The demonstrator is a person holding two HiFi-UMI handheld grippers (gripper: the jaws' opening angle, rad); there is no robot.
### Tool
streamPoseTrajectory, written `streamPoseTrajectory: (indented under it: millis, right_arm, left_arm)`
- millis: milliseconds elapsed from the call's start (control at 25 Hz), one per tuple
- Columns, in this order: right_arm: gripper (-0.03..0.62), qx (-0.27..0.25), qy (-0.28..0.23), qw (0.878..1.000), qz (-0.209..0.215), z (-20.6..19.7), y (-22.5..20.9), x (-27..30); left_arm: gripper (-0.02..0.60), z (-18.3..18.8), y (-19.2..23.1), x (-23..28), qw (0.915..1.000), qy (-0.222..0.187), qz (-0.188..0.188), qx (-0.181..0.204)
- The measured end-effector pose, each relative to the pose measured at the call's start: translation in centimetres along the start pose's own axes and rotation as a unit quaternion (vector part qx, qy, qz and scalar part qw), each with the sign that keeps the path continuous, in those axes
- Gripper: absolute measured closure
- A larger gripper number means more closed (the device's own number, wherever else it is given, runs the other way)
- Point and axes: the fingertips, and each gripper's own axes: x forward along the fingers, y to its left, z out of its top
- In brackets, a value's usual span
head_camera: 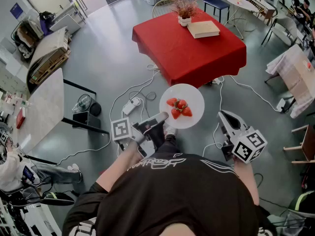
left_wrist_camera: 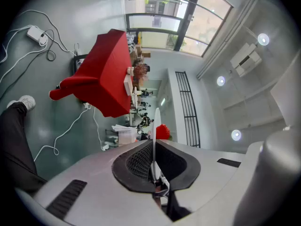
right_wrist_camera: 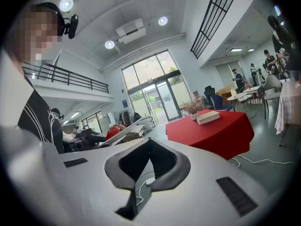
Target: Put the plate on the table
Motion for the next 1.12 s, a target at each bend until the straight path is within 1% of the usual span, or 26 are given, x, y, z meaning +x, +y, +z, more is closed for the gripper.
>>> streamPoseTrajectory:
  millis: [200, 400, 640, 880, 1120]
  right_arm:
    - [0.586, 0.002, 0.005, 1.000, 0.007, -0.6, 0.0, 0.4]
    - [0.586, -0.007, 0.010, 1.000, 0.004, -0.2, -0.4, 1.2]
    - [0.586, 0.021, 0.007, 1.000, 0.005, 0.7, -1.9, 2.2]
    - [0.586, 0.040, 0.013, 0.999, 0.007, 0.8, -4.0, 4.4]
    - [0.586, 0.053, 0.011, 0.999, -0.001, 2.0, -7.8, 7.7]
  left_arm:
    - [0.563, -0.3, 0.2, 0.1, 1.0000, -0.001, -0.004, -0.004]
    - [0.563, 0.5, 0.5, 0.3, 0.9998, -0.007, -0.014, -0.012]
    - [0.563, 2.1, 0.5, 2.2, 0.9997, -0.004, -0.019, -0.015]
    - [0.563, 4.6, 1.3, 5.0, 0.9996, 0.000, -0.013, -0.025]
    - [0.563, 8.6, 2.0, 9.1, 0.9997, 0.009, -0.002, -0.023]
